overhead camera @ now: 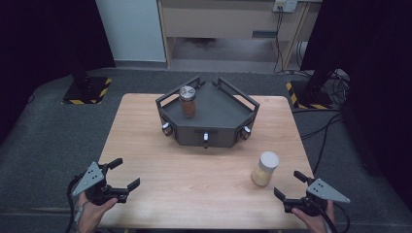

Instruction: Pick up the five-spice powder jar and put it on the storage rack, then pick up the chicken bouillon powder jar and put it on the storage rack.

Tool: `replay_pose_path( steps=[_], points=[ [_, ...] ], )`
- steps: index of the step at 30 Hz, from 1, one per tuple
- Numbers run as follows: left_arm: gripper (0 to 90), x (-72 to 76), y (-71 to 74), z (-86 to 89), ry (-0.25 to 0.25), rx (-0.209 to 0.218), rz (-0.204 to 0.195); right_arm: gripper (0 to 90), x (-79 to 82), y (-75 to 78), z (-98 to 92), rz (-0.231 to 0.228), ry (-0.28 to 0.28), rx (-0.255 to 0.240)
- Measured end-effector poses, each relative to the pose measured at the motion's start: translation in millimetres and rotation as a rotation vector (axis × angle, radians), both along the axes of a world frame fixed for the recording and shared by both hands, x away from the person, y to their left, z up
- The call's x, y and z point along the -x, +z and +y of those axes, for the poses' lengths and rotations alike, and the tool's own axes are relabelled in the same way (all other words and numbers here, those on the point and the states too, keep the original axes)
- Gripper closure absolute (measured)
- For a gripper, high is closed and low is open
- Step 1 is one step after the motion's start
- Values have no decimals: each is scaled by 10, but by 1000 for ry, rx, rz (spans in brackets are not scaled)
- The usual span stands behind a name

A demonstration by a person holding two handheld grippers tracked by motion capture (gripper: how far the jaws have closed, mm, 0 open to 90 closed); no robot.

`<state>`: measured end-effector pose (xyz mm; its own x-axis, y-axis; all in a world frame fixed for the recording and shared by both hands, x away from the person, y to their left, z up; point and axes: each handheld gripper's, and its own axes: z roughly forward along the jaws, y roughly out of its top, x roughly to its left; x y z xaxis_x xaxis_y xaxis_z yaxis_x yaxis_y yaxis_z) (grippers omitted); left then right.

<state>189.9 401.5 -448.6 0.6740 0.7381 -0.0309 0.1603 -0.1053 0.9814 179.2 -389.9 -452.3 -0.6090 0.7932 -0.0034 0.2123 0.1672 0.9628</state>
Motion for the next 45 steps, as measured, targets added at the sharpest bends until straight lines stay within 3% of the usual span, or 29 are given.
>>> replay_pose_path(
  steps=[21, 37, 45],
  points=[
    [0, -31, 6, 7, -23, -5, 14, 18, 13, 10, -39, 0, 3, -19],
    [0, -59, -4, 10, -41, 2, 28, 12, 85, 206, -206, -21, -2, -23],
    [0, -61, -5, 18, -35, 6, 38, 11, 69, 455, -272, -23, 44, -4]
  ],
)
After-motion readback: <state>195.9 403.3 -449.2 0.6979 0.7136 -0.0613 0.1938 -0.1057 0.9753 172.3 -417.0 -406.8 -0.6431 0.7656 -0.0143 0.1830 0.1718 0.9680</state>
